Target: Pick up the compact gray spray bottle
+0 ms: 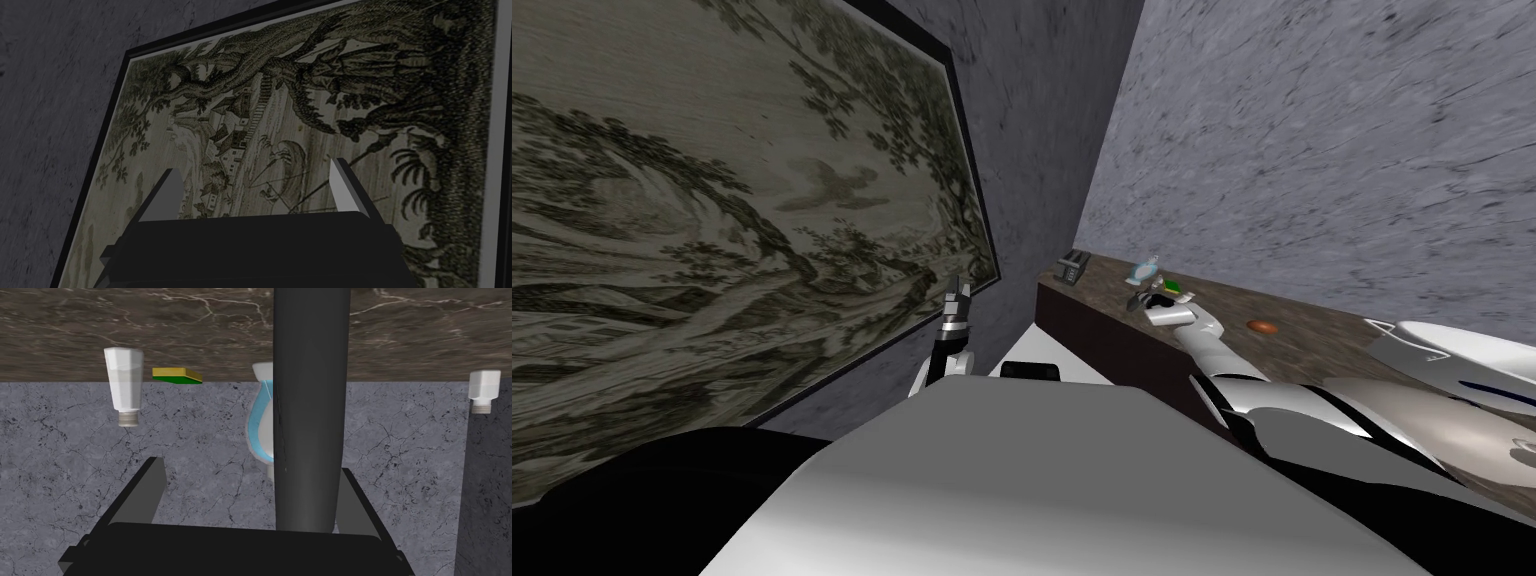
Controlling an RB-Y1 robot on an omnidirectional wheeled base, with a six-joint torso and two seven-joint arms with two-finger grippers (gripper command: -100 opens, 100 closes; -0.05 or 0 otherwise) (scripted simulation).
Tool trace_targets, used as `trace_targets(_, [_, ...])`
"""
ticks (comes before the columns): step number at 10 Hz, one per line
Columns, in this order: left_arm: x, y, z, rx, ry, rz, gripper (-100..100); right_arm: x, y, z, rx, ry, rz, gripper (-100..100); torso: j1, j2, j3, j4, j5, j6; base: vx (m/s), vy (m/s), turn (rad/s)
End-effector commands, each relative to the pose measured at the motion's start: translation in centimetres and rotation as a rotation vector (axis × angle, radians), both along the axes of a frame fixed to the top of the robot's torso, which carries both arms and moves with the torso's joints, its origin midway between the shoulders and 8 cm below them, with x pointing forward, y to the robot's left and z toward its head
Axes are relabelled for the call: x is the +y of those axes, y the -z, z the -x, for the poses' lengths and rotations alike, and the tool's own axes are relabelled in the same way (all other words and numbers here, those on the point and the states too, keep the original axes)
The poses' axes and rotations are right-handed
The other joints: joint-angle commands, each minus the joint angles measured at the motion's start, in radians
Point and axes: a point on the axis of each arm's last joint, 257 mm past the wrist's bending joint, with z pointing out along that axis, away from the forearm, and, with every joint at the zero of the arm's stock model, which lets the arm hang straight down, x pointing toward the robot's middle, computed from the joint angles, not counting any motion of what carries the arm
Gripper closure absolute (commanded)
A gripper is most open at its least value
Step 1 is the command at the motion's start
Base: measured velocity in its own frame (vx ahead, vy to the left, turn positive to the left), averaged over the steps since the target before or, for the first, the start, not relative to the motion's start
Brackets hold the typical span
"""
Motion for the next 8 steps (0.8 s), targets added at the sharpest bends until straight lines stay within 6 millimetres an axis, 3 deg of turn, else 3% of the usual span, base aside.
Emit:
trace_targets(1, [0.0, 0.0, 0.0, 0.0, 0.0, 0.0, 0, 0.8, -0.5, -0.4, -0.013, -0.025, 0.007, -100, 0.0, 0.0, 0.0, 0.0, 0.0, 0.0, 0.008, -0.002, -0.015])
trace_targets(2, [0.0, 0.0, 0.0, 0.0, 0.0, 0.0, 0, -1.3, -0.8, 1.7, -0.006, 0.028, 0.0, -100, 0.0, 0.001, 0.001, 0.0, 0.0, 0.0, 0.042, -0.003, 0.147])
trace_targets(4, [0.0, 0.0, 0.0, 0.0, 0.0, 0.0, 0, 0.1, -0.8, 1.8, -0.01, -0.013, 0.012, -100, 0.0, -0.001, 0.0, 0.0, 0.0, 0.0, 0.039, -0.002, 0.019])
trace_targets(5, [0.0, 0.0, 0.0, 0.0, 0.0, 0.0, 0, -1.7, -1.2, 3.8, -0.005, 0.032, 0.009, -100, 0.0, 0.0, 0.0, 0.0, 0.0, 0.0, 0.042, 0.002, 0.121])
trace_targets(7, [0.0, 0.0, 0.0, 0.0, 0.0, 0.0, 0, -0.3, -1.2, 4.0, -0.006, -0.007, 0.018, -100, 0.0, -0.001, 0.0, 0.0, 0.0, 0.0, 0.036, -0.003, 0.03])
trace_targets(8, [0.0, 0.0, 0.0, 0.0, 0.0, 0.0, 0, -1.8, -2.0, 5.5, -0.006, 0.034, 0.016, -100, 0.0, 0.0, 0.0, 0.0, 0.0, 0.0, 0.055, 0.018, 0.099])
